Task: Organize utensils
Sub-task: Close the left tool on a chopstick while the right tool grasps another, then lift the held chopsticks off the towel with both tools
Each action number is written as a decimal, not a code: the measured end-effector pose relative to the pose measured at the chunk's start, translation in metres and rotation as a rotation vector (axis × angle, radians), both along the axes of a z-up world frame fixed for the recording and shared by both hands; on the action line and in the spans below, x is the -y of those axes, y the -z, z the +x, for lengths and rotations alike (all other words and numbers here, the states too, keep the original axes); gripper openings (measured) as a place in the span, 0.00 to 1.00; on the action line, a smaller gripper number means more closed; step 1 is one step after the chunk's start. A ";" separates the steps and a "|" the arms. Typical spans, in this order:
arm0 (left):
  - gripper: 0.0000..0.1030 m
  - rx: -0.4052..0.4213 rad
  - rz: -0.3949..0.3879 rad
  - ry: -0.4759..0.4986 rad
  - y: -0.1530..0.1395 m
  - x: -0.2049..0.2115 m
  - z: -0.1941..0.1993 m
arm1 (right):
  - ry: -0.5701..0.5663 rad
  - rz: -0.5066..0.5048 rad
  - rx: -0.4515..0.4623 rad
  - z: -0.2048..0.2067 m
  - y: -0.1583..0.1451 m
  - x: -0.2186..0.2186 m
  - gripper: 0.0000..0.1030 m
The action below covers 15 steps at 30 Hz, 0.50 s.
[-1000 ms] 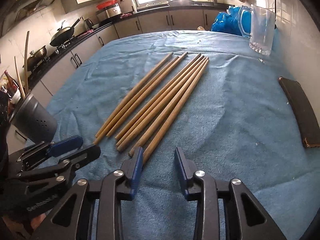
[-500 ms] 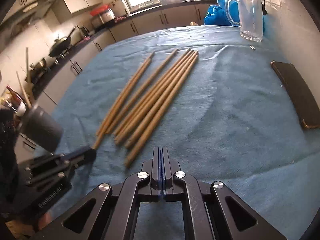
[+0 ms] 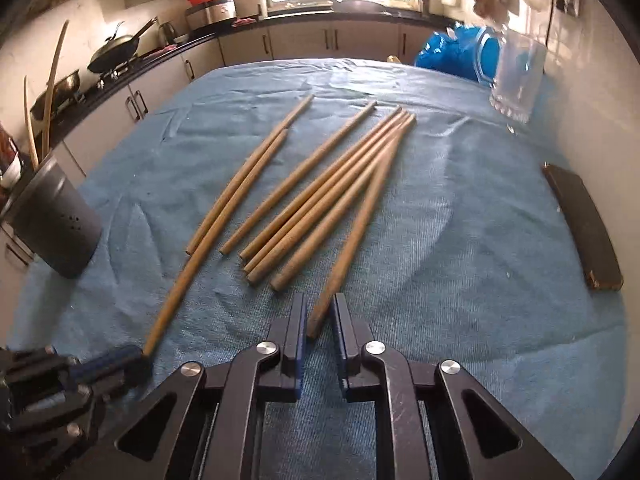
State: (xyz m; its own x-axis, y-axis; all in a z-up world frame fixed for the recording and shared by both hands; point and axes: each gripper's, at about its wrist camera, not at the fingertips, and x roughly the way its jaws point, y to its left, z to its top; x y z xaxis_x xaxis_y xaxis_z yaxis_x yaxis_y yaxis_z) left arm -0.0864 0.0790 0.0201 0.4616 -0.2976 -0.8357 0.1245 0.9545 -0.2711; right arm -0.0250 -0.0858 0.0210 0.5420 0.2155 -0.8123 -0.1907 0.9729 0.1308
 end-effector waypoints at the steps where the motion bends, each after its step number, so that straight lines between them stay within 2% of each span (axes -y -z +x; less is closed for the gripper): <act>1: 0.05 -0.008 -0.007 0.008 0.000 -0.002 -0.004 | 0.006 0.007 -0.008 -0.001 0.000 0.005 0.08; 6: 0.05 -0.060 -0.036 0.066 -0.001 -0.007 -0.032 | 0.019 0.015 -0.054 -0.032 0.000 0.039 0.07; 11: 0.05 -0.069 -0.008 0.143 -0.006 -0.011 -0.069 | 0.022 0.034 -0.106 -0.090 -0.001 0.081 0.08; 15: 0.05 -0.088 -0.002 0.192 -0.012 -0.012 -0.084 | 0.007 0.079 -0.145 -0.116 0.000 0.105 0.11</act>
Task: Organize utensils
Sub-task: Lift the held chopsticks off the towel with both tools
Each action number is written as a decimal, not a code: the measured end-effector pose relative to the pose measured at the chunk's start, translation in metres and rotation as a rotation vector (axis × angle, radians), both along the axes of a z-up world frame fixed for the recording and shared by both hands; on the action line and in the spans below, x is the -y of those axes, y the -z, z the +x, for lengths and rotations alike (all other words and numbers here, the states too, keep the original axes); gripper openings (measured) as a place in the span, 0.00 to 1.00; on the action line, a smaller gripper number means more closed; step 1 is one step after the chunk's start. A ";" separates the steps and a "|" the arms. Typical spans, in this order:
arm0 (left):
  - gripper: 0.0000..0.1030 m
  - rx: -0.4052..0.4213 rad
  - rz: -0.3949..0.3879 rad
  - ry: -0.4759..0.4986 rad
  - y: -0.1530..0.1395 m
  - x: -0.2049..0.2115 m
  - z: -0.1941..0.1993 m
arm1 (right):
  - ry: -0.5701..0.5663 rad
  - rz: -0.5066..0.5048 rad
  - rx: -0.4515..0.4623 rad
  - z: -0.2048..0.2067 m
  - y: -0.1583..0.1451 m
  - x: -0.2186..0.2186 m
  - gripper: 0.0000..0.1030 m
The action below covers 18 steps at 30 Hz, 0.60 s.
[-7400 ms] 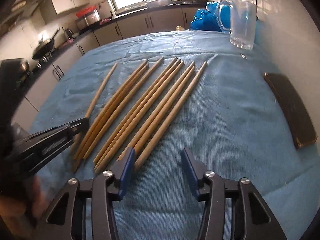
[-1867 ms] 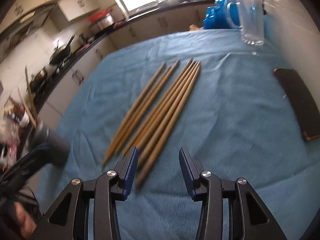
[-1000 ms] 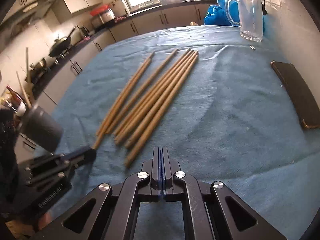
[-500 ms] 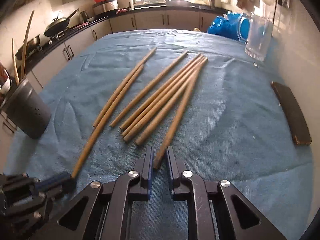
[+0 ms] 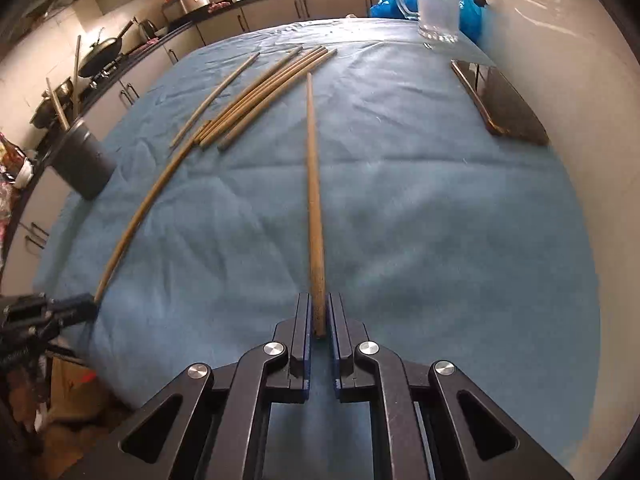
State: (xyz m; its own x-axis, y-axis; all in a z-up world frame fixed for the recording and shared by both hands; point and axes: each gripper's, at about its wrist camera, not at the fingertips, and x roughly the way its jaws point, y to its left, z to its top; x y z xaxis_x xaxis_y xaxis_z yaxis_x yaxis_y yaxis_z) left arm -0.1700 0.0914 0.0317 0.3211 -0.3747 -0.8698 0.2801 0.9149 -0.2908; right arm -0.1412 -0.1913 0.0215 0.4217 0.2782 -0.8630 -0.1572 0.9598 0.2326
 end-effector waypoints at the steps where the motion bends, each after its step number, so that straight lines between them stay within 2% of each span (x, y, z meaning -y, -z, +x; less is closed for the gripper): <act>1: 0.05 0.005 0.014 0.011 -0.002 0.001 -0.003 | -0.006 0.018 -0.009 -0.003 -0.001 0.004 0.21; 2: 0.06 0.013 0.037 0.028 -0.005 0.003 -0.008 | -0.010 0.036 -0.014 -0.007 -0.002 0.009 0.29; 3: 0.06 0.016 0.046 0.037 -0.007 0.004 -0.011 | -0.011 0.037 -0.004 -0.008 -0.005 0.011 0.42; 4: 0.06 0.023 0.056 0.051 -0.010 0.005 -0.013 | -0.011 0.027 0.021 -0.009 -0.011 0.012 0.44; 8: 0.07 0.058 0.069 0.085 -0.026 0.011 -0.019 | 0.000 -0.001 0.065 -0.003 -0.020 0.014 0.44; 11: 0.07 0.077 0.058 0.067 -0.037 0.010 -0.010 | -0.004 -0.021 0.079 0.013 -0.021 0.008 0.44; 14: 0.07 0.106 0.057 0.044 -0.041 0.015 0.017 | -0.003 -0.021 0.073 0.048 -0.019 0.003 0.44; 18: 0.07 0.089 0.096 -0.004 -0.025 0.030 0.073 | 0.003 -0.059 0.074 0.090 -0.018 -0.012 0.43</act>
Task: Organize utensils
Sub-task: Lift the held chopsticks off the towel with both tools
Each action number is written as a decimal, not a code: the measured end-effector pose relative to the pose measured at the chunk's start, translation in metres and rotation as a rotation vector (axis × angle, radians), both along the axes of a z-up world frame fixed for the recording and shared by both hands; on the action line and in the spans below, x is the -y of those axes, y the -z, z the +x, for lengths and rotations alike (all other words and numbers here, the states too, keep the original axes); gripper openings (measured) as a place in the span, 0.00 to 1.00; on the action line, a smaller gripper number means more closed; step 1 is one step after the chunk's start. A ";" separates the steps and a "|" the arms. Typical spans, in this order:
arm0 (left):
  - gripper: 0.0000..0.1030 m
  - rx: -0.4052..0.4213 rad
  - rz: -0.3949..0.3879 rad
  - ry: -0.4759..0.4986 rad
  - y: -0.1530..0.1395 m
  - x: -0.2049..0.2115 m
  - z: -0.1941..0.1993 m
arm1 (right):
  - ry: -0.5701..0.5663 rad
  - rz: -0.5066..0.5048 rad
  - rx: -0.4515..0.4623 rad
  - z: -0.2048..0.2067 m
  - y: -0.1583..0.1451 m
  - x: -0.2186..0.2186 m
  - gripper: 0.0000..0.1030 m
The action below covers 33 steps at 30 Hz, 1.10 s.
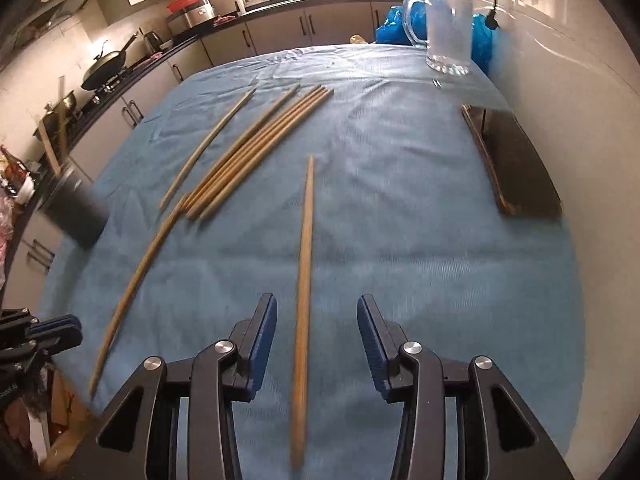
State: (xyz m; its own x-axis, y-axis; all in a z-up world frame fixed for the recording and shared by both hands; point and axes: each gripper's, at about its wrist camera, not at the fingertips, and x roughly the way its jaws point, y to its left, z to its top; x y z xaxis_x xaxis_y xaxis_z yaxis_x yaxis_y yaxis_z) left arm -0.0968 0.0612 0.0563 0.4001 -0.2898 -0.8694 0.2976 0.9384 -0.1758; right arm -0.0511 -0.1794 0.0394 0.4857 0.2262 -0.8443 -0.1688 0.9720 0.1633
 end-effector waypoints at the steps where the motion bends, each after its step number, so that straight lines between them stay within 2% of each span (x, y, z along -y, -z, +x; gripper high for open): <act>1: 0.07 -0.016 0.018 -0.013 0.008 0.005 0.017 | 0.001 -0.010 -0.009 0.012 0.001 -0.003 0.43; 2: 0.07 -0.024 0.022 -0.015 0.011 0.007 0.025 | -0.001 -0.012 -0.018 0.019 0.003 -0.006 0.42; 4: 0.07 -0.051 0.030 -0.012 0.023 0.015 0.048 | -0.002 -0.024 -0.047 0.035 0.008 -0.010 0.34; 9: 0.07 -0.075 0.032 -0.046 0.033 0.022 0.081 | 0.002 -0.066 -0.098 0.067 0.017 -0.019 0.28; 15: 0.07 -0.082 0.034 -0.043 0.034 0.026 0.091 | 0.003 -0.144 -0.124 0.094 0.017 -0.036 0.24; 17: 0.07 -0.083 0.031 -0.042 0.034 0.026 0.092 | 0.008 -0.156 -0.136 0.099 0.016 -0.041 0.20; 19: 0.07 -0.085 0.022 -0.042 0.035 0.026 0.094 | 0.007 -0.161 -0.142 0.101 0.016 -0.045 0.12; 22: 0.07 -0.085 0.015 -0.042 0.037 0.026 0.096 | -0.001 -0.176 -0.139 0.102 0.017 -0.051 0.07; 23: 0.01 -0.080 0.022 -0.040 0.037 0.026 0.095 | -0.001 -0.174 -0.131 0.102 0.016 -0.051 0.07; 24: 0.00 -0.075 0.023 -0.041 0.037 0.025 0.093 | 0.001 -0.167 -0.128 0.102 0.017 -0.050 0.07; 30: 0.00 -0.011 -0.066 -0.081 0.019 0.010 0.076 | 0.039 -0.045 -0.051 0.086 0.001 -0.032 0.06; 33: 0.00 0.020 -0.084 -0.078 0.009 0.004 0.068 | 0.035 -0.007 -0.003 0.074 -0.012 -0.025 0.06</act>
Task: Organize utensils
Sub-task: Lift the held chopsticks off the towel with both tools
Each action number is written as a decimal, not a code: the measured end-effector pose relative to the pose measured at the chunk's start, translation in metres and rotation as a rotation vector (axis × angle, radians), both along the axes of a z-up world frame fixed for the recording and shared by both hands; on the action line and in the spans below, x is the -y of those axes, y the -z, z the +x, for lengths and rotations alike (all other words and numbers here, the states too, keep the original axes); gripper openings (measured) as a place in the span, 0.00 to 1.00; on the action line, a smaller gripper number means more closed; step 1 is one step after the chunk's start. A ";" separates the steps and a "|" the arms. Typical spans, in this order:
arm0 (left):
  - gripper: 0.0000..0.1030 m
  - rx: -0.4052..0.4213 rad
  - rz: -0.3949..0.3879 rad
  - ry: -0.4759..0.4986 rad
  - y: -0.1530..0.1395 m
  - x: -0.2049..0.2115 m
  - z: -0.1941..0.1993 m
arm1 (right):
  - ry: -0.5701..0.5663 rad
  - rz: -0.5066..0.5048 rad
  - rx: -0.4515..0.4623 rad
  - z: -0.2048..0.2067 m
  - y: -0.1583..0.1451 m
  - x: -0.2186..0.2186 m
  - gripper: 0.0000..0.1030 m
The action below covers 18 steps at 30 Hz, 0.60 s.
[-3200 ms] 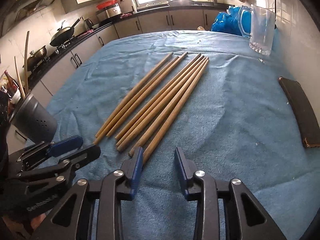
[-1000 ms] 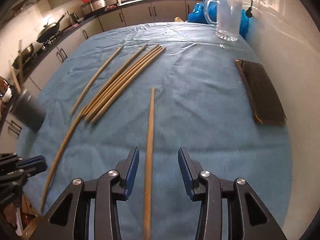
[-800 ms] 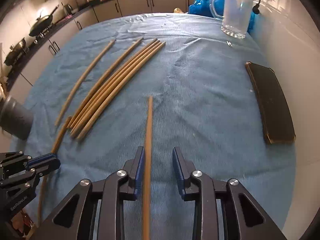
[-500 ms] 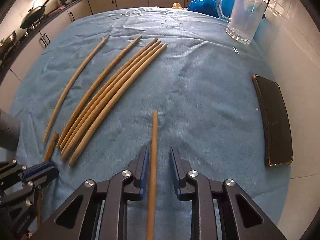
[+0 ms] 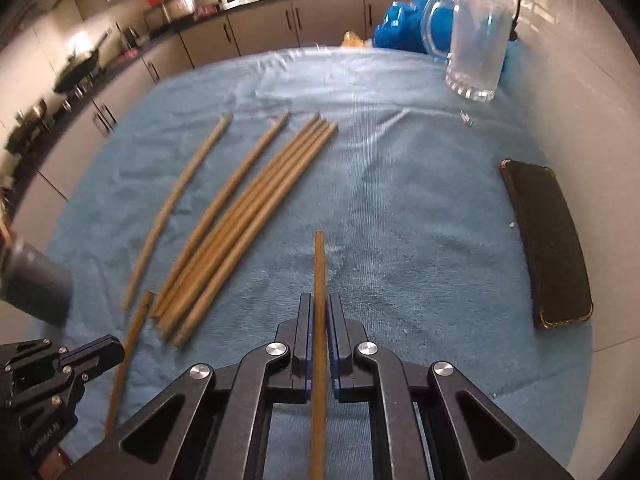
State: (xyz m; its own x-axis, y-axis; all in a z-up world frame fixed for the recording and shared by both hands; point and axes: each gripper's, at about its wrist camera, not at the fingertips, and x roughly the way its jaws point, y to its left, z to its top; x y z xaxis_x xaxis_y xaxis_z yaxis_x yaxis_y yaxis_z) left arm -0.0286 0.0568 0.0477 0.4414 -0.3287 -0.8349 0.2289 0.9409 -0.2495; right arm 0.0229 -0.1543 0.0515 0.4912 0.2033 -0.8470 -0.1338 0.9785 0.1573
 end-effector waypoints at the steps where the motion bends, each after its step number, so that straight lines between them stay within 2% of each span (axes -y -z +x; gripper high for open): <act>1: 0.00 0.002 0.020 -0.005 -0.001 0.000 -0.001 | -0.007 0.011 0.004 -0.004 -0.002 0.001 0.06; 4: 0.02 -0.055 0.035 -0.015 0.009 -0.003 0.005 | -0.021 0.000 -0.013 -0.007 0.000 -0.001 0.07; 5: 0.11 -0.081 0.030 -0.019 0.014 -0.005 0.007 | -0.022 -0.009 -0.024 -0.008 0.003 -0.003 0.07; 6: 0.27 -0.096 0.024 -0.024 0.018 -0.006 0.009 | -0.020 -0.011 -0.031 -0.010 0.005 -0.003 0.07; 8: 0.42 -0.109 0.026 -0.037 0.024 -0.005 0.010 | -0.013 -0.005 -0.046 -0.009 0.011 -0.001 0.07; 11: 0.42 -0.104 0.048 -0.018 0.027 0.003 0.013 | -0.006 0.006 -0.053 -0.010 0.015 0.001 0.07; 13: 0.40 -0.095 0.093 0.003 0.027 0.014 0.016 | -0.003 0.010 -0.055 -0.009 0.016 0.001 0.07; 16: 0.17 -0.078 0.149 0.021 0.028 0.024 0.018 | -0.006 0.012 -0.054 -0.010 0.016 -0.001 0.07; 17: 0.06 -0.073 0.164 0.024 0.029 0.026 0.018 | -0.007 0.014 -0.051 -0.011 0.015 0.000 0.07; 18: 0.06 -0.072 0.156 0.024 0.029 0.025 0.018 | -0.008 0.018 -0.046 -0.012 0.014 0.000 0.07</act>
State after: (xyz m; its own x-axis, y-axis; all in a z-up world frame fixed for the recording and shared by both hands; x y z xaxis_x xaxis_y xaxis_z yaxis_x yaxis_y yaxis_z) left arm -0.0107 0.0317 0.0190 0.3720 -0.2027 -0.9058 0.2389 0.9639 -0.1176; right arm 0.0112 -0.1539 0.0373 0.4499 0.2223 -0.8650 -0.1337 0.9744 0.1809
